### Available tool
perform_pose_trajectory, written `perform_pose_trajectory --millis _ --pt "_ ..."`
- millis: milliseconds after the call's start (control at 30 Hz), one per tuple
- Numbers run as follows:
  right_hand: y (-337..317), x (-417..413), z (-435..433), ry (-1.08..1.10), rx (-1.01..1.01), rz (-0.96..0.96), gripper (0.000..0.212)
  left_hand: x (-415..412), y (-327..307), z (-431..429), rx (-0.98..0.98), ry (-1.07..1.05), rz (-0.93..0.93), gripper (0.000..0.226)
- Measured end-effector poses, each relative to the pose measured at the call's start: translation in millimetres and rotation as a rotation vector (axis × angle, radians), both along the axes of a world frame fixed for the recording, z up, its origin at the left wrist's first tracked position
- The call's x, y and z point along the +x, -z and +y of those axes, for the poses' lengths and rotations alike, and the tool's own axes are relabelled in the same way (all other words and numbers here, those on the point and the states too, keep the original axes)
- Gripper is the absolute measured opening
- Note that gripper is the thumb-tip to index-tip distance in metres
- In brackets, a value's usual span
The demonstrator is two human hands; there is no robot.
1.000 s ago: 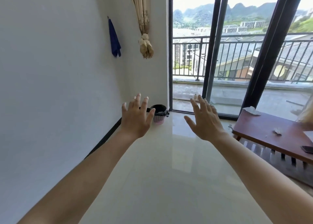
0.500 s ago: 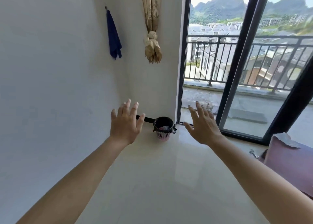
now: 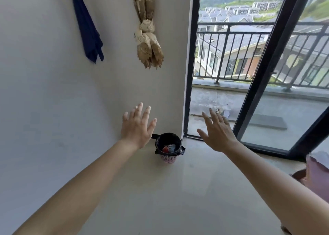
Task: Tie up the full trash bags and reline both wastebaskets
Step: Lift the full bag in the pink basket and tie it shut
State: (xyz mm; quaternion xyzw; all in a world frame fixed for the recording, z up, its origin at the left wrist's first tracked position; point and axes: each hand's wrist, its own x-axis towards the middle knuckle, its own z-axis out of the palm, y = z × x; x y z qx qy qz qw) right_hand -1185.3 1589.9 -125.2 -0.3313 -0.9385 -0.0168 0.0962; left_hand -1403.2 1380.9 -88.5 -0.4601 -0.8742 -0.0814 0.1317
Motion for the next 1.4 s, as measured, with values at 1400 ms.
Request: perform_pose_trajectory --millis 1400 --pt "714 -364 308 0.729 -1.281 -0.108 0.087 -332 757 358 -0.223 -0.884 -1.258 0.056"
